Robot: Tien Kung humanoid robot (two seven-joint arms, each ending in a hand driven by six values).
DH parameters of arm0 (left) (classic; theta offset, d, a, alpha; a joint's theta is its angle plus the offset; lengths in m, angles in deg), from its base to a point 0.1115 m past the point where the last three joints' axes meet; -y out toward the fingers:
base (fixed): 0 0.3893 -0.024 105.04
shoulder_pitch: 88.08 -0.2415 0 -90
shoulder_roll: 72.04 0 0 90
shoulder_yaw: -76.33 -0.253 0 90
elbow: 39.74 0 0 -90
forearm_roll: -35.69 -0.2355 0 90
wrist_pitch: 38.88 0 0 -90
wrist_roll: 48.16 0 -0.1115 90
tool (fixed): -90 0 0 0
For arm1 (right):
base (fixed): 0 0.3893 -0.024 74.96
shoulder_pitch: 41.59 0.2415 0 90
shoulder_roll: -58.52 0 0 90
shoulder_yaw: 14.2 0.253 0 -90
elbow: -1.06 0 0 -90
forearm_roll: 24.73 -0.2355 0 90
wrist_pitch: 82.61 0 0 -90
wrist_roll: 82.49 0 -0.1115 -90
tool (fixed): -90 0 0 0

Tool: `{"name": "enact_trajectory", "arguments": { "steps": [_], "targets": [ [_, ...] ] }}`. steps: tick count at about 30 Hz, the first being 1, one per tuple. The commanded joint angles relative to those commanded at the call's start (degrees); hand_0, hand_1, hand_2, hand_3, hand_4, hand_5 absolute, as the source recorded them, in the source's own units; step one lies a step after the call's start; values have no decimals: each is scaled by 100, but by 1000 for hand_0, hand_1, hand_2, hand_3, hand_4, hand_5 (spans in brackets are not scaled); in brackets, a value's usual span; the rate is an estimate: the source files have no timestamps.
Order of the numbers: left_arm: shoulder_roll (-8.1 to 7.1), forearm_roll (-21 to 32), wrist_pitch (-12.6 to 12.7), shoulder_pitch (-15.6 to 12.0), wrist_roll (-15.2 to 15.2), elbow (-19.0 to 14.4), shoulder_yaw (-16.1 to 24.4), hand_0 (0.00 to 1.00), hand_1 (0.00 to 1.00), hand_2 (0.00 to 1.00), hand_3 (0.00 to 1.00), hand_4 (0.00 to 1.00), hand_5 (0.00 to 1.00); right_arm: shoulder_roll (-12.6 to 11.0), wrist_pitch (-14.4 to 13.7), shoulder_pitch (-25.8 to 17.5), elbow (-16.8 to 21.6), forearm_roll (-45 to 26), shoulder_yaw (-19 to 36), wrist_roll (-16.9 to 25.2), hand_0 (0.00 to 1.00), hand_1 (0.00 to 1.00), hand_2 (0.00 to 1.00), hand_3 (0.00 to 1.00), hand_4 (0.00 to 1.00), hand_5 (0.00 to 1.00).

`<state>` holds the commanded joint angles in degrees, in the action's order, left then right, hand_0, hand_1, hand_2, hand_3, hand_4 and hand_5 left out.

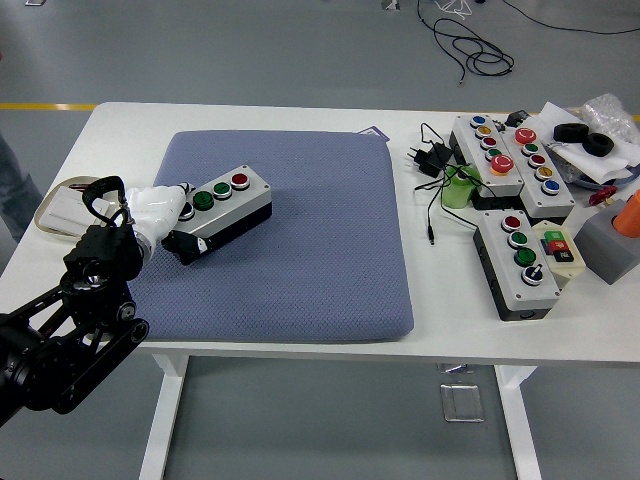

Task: Pick up the button,place it on the desk,press the button,press the button

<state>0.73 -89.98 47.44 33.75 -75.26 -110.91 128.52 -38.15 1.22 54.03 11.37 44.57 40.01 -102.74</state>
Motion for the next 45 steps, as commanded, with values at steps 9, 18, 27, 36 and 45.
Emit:
{"name": "enact_trajectory", "arguments": {
  "steps": [9,18,27,36,45],
  "targets": [
    [-242,270,-449,29,1909,13,209,379,266,183,237,434,2,2,-1,5,0,-11,-2,0,632,547,623,568,308,245],
    [-486,45,-887,180,3787,56,-83,380,276,190,234,444,2,3,7,-8,0,-41,-35,-13,630,547,622,568,307,247],
    [-443,-73,-492,199,3894,127,-141,380,276,192,235,448,2,2,12,-40,0,-16,-21,-15,630,547,622,568,307,246],
    [-381,-119,-296,202,3954,330,-142,381,280,202,240,450,2,3,7,-46,0,-21,-22,-12,630,547,622,568,307,246],
    [-350,-237,30,409,4281,838,-343,380,278,203,240,457,2,8,15,-9,0,-20,-49,-15,630,547,622,568,306,245]
  ]
}}
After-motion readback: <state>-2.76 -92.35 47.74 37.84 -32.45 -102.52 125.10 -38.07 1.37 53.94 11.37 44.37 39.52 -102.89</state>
